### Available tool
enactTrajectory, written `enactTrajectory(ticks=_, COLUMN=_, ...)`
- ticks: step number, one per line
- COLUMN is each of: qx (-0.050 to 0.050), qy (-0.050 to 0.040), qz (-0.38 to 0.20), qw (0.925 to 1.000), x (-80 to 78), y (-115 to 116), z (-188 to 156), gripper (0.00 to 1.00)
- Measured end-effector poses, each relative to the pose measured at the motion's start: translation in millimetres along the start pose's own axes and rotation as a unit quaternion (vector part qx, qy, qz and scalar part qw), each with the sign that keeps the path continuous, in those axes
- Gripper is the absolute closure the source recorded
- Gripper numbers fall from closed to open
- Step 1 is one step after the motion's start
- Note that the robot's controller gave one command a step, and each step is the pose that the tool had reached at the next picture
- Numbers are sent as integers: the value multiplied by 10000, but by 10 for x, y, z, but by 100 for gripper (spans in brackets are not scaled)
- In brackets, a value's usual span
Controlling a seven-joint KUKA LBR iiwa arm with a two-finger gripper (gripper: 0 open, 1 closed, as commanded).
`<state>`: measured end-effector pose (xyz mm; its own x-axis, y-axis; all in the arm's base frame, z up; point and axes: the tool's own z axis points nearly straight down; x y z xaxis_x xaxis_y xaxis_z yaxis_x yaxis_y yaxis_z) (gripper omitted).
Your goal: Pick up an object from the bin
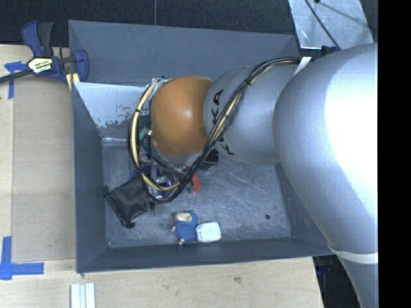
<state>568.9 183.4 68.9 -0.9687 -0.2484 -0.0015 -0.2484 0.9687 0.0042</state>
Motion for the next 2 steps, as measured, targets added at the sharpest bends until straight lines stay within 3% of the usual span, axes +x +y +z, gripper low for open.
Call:
enactTrajectory(ticks=1, qx=-2, qy=-57, qz=-3, qw=10000, x=-34, y=10, z=-64, gripper=100)
enactTrajectory(ticks=2, qx=21, qy=-51, qz=-150, qw=9999, x=-22, y=-82, z=-1337, gripper=100)
